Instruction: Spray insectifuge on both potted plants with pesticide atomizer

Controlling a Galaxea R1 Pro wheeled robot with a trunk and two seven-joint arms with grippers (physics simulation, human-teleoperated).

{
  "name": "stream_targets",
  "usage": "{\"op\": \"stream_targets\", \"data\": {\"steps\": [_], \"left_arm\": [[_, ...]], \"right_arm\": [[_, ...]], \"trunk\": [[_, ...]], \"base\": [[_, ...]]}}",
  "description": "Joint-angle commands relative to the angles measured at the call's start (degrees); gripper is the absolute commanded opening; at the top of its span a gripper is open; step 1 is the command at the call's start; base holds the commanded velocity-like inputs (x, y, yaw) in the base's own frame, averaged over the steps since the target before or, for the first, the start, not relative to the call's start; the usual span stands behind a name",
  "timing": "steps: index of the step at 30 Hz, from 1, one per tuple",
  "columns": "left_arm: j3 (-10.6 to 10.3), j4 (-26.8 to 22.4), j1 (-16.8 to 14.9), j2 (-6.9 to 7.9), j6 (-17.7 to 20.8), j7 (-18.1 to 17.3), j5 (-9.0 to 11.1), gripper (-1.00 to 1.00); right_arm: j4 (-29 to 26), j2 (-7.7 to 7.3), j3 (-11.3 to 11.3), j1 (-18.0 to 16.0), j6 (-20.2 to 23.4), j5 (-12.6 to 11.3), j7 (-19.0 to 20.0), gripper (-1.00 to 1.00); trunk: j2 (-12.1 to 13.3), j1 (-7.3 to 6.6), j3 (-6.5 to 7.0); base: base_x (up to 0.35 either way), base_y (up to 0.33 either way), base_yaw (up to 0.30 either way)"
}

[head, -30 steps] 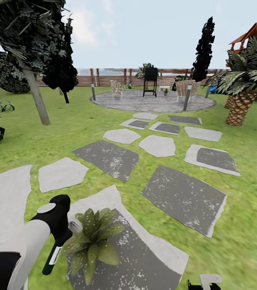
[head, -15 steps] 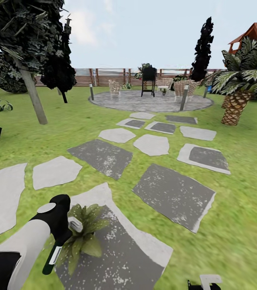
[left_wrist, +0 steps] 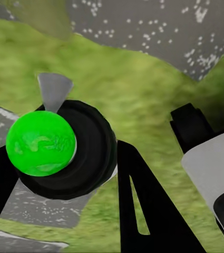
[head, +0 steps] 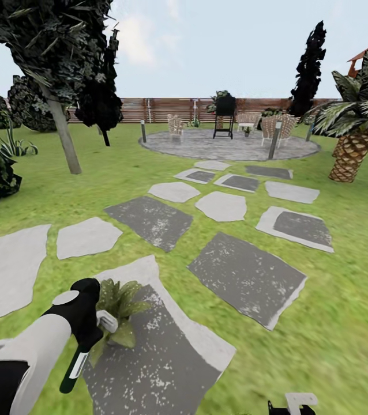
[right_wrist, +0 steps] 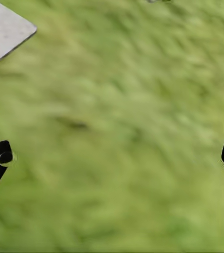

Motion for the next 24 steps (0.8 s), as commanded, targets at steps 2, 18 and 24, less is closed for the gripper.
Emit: {"op": "stream_targets", "data": {"steps": [2,18,24], "left_arm": [[-0.3,0.0,0.0,0.01,0.7,-0.3,-0.2,-1.00],[-0.1,-0.6,4.6,1.15,0.8,0.6,-0.1,-1.00],[0.1,-0.9,5.0,0.90,0.8,0.7,0.0,-1.00]], "right_arm": [[0.0,0.01,-0.5,0.0,-0.2,0.6,-0.2,1.00],[0.0,0.01,-0.5,0.0,-0.2,0.6,-0.1,1.00],[0.0,-0.05,-0.5,0.0,-0.2,0.6,-0.1,1.00]], "trunk": [[0.0,-0.03,-0.05],[0.0,-0.03,-0.05],[0.0,-0.03,-0.05]], "base": [[-0.138,-0.269,0.277],[0.017,-0.109,0.121],[0.049,-0.042,0.046]]}}
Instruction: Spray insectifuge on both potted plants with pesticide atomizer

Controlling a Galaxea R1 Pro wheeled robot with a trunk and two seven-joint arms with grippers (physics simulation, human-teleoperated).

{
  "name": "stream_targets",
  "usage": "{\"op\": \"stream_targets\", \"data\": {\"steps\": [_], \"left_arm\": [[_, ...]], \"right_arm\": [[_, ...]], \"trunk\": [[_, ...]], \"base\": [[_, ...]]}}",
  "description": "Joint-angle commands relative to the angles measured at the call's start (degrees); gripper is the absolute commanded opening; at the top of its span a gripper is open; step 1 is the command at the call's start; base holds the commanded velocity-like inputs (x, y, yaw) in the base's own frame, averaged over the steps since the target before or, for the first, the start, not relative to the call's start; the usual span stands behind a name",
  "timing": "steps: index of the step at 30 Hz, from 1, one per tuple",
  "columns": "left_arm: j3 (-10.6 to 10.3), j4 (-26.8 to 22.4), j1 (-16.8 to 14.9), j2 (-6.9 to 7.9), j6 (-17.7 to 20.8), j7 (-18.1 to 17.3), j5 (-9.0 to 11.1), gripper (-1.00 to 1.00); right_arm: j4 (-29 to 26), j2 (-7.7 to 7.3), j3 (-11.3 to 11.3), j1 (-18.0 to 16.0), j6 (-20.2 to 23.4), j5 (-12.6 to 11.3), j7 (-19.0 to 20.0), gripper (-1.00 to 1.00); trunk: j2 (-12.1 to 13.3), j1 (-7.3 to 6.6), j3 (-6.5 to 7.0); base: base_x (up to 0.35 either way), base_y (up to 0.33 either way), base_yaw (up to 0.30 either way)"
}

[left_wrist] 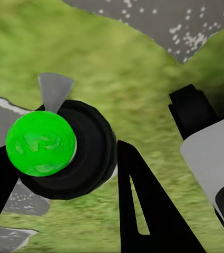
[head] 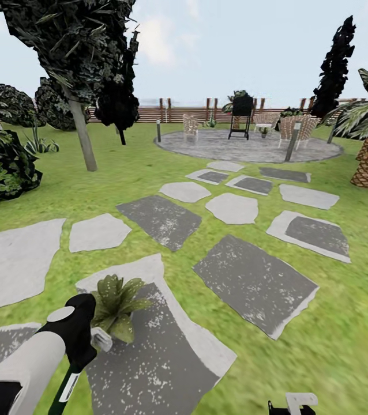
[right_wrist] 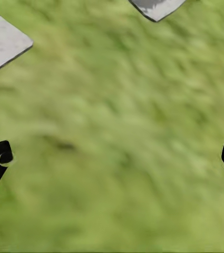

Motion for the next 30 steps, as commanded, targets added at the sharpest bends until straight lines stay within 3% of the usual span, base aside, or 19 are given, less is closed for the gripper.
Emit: {"op": "stream_targets", "data": {"steps": [1,9,14,21,23,26,30], "left_arm": [[-0.3,-0.1,0.0,-0.02,0.6,-0.6,-0.3,-1.00],[-0.1,0.1,0.1,0.38,0.6,-0.3,-0.2,-1.00],[0.3,0.7,0.3,0.45,0.6,4.6,1.0,-1.00],[0.5,0.1,3.4,0.53,0.6,8.1,2.4,-1.00],[0.5,0.0,4.1,0.50,0.6,8.8,3.8,-1.00],[1.4,-0.1,4.4,0.53,0.6,9.6,6.0,-1.00],[5.2,0.2,4.5,0.28,0.1,15.4,7.2,-1.00]], "right_arm": [[0.1,0.00,-0.5,0.0,-0.2,0.6,-0.2,1.00],[0.1,-0.01,-0.5,0.0,-0.2,0.6,-0.2,1.00],[0.1,0.07,-0.5,0.0,-0.2,0.6,-0.2,1.00],[0.1,-0.06,-0.5,0.0,-0.2,0.6,-0.2,1.00],[0.1,-0.11,-0.5,0.0,-0.2,0.6,-0.1,1.00],[0.1,-0.15,-0.5,0.0,-0.2,0.6,-0.2,1.00],[0.1,-0.18,-0.5,0.0,-0.2,0.6,-0.2,1.00]], "trunk": [[0.0,0.00,-0.05],[0.0,0.00,-0.05],[0.0,0.00,-0.05],[0.0,0.00,-0.05],[0.0,0.00,-0.05],[0.0,0.00,-0.05],[0.0,0.00,-0.05]], "base": [[0.146,-0.185,0.004],[0.061,-0.184,0.006],[0.001,-0.012,0.212],[0.000,-0.001,0.138],[0.000,0.000,0.009],[0.000,0.000,0.002],[0.000,0.000,0.000]]}}
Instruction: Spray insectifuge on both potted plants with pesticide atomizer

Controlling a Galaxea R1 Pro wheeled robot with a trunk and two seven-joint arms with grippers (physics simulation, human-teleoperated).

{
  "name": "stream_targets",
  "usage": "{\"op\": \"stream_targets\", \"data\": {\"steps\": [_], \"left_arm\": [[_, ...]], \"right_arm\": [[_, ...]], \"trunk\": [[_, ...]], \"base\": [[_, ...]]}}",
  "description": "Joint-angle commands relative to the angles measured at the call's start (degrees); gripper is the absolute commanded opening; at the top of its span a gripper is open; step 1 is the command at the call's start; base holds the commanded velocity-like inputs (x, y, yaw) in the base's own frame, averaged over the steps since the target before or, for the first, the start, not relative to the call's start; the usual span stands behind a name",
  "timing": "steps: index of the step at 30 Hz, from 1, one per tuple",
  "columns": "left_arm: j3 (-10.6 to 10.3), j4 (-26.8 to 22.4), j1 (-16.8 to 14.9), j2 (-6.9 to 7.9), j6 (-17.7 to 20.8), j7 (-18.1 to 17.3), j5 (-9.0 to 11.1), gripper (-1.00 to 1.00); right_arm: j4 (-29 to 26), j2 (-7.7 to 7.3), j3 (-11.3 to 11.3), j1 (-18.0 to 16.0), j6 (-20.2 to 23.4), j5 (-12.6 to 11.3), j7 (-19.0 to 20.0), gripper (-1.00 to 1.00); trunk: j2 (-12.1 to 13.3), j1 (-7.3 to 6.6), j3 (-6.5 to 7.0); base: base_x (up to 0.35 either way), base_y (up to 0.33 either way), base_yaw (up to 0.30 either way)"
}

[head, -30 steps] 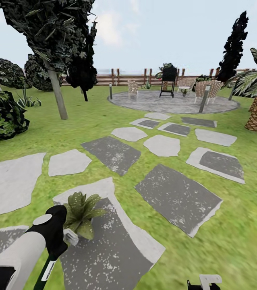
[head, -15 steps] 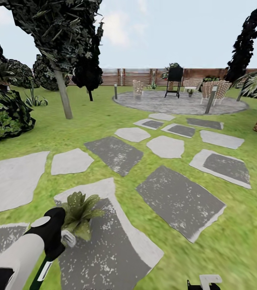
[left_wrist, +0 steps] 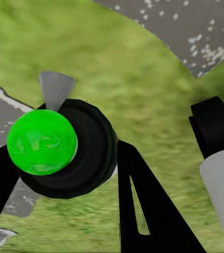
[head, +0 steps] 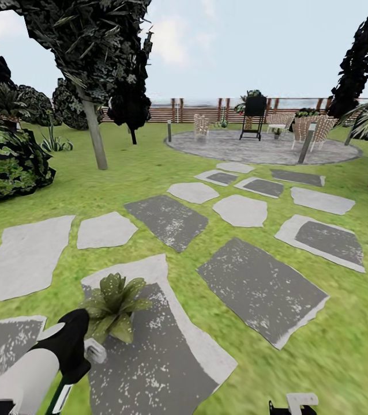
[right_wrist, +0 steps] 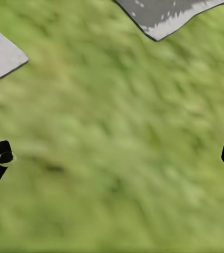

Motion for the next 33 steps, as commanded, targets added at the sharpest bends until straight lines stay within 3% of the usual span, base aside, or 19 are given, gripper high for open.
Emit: {"op": "stream_targets", "data": {"steps": [1,6,12,19,26,33], "left_arm": [[1.1,0.0,0.0,-0.20,0.2,0.1,-0.4,-1.00],[2.6,0.2,0.0,-0.52,0.1,1.2,-0.1,-1.00],[2.7,0.5,0.0,-0.57,0.1,1.3,0.0,-1.00],[2.7,0.5,0.1,-0.70,0.1,1.3,0.0,-1.00],[2.8,0.5,0.2,-1.78,0.1,1.3,0.1,-1.00],[2.8,0.5,0.2,-2.00,0.1,1.4,0.1,-1.00]], "right_arm": [[0.1,0.00,-0.5,0.0,-0.2,0.6,-0.2,1.00],[0.0,0.00,-0.5,0.0,-0.2,0.6,-0.2,1.00],[0.0,0.08,-0.5,0.0,-0.2,0.6,-0.2,1.00],[0.0,0.26,-0.5,0.0,-0.2,0.6,-0.2,1.00],[0.0,0.27,-0.5,0.0,-0.2,0.6,-0.2,1.00],[0.0,0.27,-0.5,0.0,-0.2,0.6,-0.2,1.00]], "trunk": [[0.0,-0.01,-0.05],[0.0,-0.01,-0.05],[0.0,-0.01,-0.05],[0.0,-0.01,-0.05],[0.0,-0.01,-0.05],[0.0,-0.01,-0.05]], "base": [[0.000,0.000,0.000],[0.111,-0.021,0.000],[0.243,-0.087,0.000],[0.025,-0.009,0.132],[0.014,-0.007,0.118],[0.213,-0.150,0.002]]}}
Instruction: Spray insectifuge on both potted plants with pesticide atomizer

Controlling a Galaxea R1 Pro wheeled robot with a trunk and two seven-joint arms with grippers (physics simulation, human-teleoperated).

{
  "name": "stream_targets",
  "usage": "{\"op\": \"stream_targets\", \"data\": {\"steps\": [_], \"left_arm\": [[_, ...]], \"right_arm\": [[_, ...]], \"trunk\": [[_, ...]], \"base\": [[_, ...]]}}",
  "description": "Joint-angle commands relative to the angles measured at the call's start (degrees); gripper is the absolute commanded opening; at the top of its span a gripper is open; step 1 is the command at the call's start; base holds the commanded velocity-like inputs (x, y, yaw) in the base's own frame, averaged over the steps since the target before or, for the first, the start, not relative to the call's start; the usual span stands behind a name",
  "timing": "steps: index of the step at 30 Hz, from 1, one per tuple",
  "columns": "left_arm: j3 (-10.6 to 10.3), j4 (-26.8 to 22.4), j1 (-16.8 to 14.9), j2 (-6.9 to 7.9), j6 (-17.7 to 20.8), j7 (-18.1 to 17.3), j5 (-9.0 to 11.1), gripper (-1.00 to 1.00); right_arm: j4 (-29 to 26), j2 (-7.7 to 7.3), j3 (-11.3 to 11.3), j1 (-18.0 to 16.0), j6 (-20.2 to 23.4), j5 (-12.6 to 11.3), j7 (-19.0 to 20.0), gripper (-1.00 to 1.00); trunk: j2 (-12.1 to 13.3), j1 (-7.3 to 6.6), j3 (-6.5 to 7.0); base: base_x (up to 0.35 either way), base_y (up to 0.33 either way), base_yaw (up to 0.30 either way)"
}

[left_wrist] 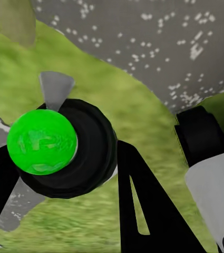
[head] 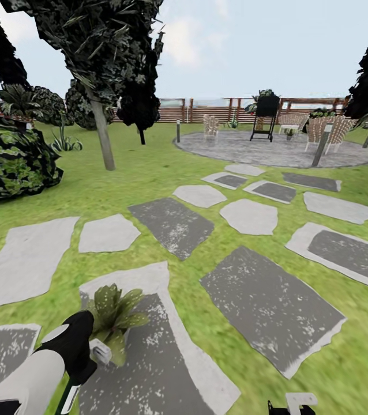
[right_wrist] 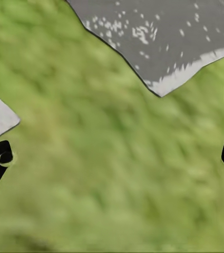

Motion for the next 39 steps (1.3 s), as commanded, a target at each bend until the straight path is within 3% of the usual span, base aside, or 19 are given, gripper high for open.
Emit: {"op": "stream_targets", "data": {"steps": [1,11,22,26,32,33,37,39], "left_arm": [[0.3,-0.1,0.0,-0.04,0.2,-0.6,-0.6,-1.00],[0.3,-0.1,0.0,-0.03,0.2,-0.6,-0.6,-1.00],[0.6,-0.8,0.0,0.07,0.3,-0.6,-0.4,-1.00],[2.7,-1.1,0.0,0.15,0.3,-0.6,0.4,-1.00],[3.2,-1.1,0.0,0.13,-0.6,-0.6,0.7,-1.00],[3.4,-1.1,0.0,0.09,-1.4,-0.6,1.0,-1.00],[3.8,-0.6,0.0,0.38,-5.9,-0.6,6.1,-1.00],[3.9,-0.2,0.0,0.75,-11.2,0.0,8.8,-1.00]], "right_arm": [[0.1,0.01,-0.5,0.0,-0.2,0.6,-0.1,1.00],[0.1,0.01,-0.5,0.0,-0.2,0.6,-0.1,1.00],[0.1,0.01,-0.5,0.0,-0.2,0.6,-0.1,1.00],[0.1,0.01,-0.5,0.0,-0.2,0.6,-0.1,1.00],[0.1,0.01,-0.5,0.0,-0.2,0.6,-0.1,1.00],[0.1,0.00,-0.5,0.0,-0.2,0.6,-0.1,1.00],[0.1,0.00,-0.5,0.0,-0.2,0.6,-0.1,1.00],[0.0,-0.06,-0.5,0.0,-0.2,0.6,0.0,1.00]], "trunk": [[0.0,0.01,-0.05],[0.0,0.01,-0.05],[0.0,0.01,-0.05],[0.0,0.01,-0.05],[0.0,0.01,-0.05],[0.0,0.01,-0.05],[0.0,0.01,-0.05],[0.0,0.01,-0.05]], "base": [[0.226,-0.196,0.000],[0.105,-0.239,0.218],[-0.140,-0.129,0.272],[-0.005,-0.001,0.050],[-0.022,0.000,0.002],[-0.215,0.000,0.000],[-0.315,0.000,0.000],[-0.333,0.000,0.000]]}}
